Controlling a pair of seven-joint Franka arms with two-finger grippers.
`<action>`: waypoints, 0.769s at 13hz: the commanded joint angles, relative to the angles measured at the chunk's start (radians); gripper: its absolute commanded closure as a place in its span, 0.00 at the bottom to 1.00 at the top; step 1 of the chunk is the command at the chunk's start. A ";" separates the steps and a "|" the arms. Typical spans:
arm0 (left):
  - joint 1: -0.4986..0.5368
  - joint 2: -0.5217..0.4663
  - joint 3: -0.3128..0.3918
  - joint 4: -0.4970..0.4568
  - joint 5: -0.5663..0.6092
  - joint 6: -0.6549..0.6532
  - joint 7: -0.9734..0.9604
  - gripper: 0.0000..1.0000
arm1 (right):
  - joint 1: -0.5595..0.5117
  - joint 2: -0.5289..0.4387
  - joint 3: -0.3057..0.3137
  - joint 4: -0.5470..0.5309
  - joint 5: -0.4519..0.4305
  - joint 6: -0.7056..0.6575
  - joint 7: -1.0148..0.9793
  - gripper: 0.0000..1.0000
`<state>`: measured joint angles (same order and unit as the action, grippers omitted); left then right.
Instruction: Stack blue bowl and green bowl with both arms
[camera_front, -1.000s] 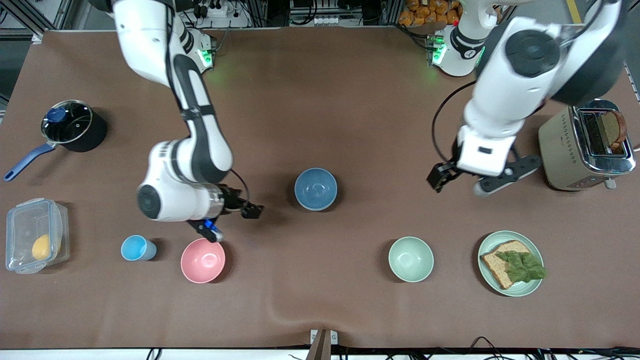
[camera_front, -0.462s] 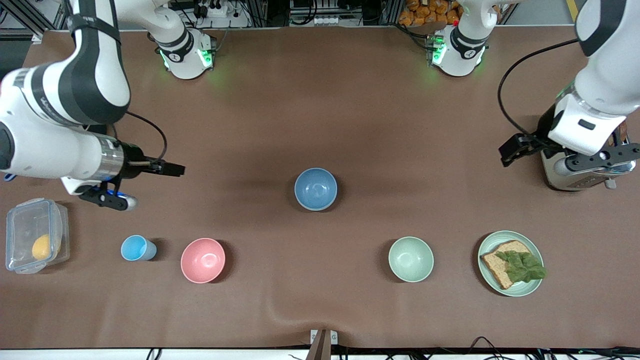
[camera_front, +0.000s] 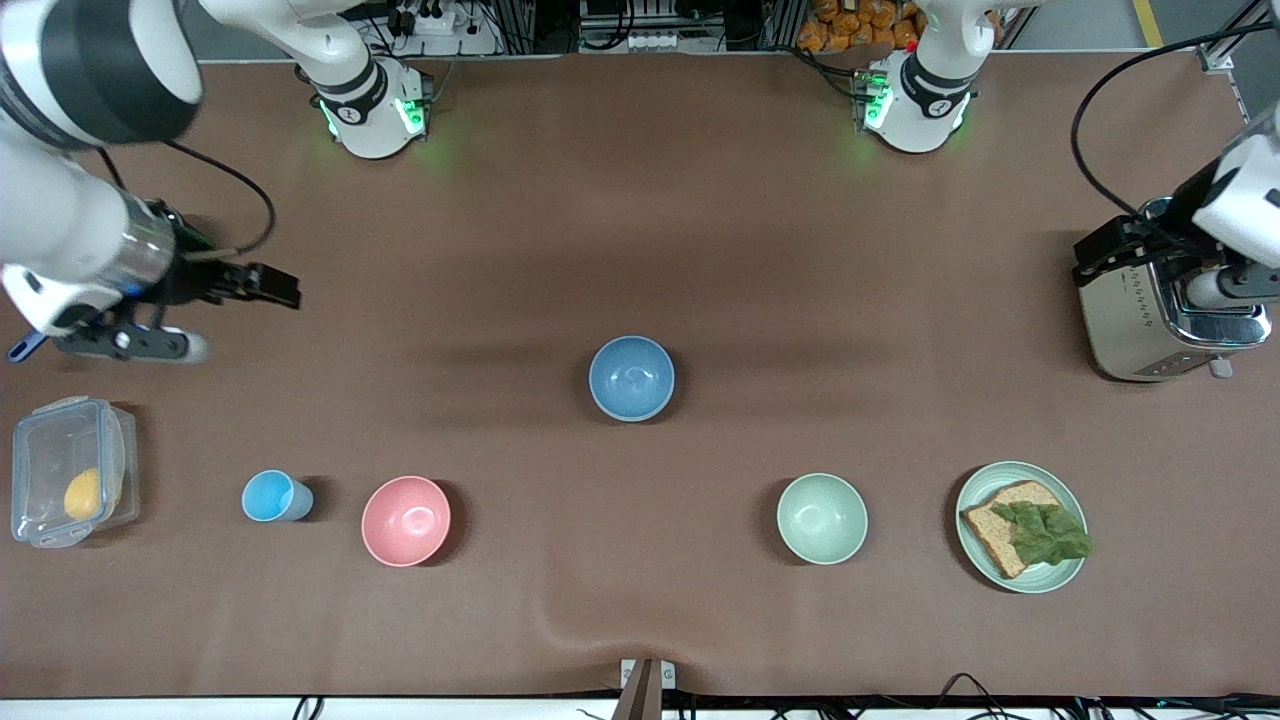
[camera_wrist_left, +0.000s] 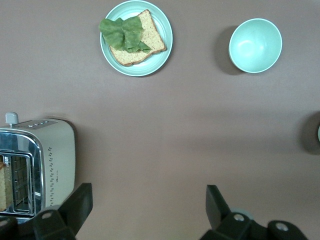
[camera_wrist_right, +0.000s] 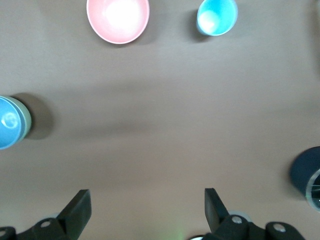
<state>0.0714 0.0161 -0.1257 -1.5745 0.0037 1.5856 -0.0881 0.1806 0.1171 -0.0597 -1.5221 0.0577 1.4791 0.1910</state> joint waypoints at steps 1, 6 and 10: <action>-0.010 -0.025 0.005 -0.013 -0.019 -0.027 0.024 0.00 | -0.073 -0.074 0.080 -0.059 -0.044 -0.002 -0.021 0.00; -0.010 -0.024 0.003 0.022 -0.030 -0.064 0.042 0.00 | -0.095 -0.070 0.077 -0.058 -0.047 -0.003 -0.050 0.00; -0.021 -0.022 0.003 0.028 -0.038 -0.064 0.045 0.00 | -0.093 -0.074 0.075 -0.061 -0.047 -0.006 -0.050 0.00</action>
<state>0.0554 0.0012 -0.1258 -1.5579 -0.0184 1.5407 -0.0683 0.1104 0.0636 -0.0069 -1.5651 0.0320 1.4704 0.1518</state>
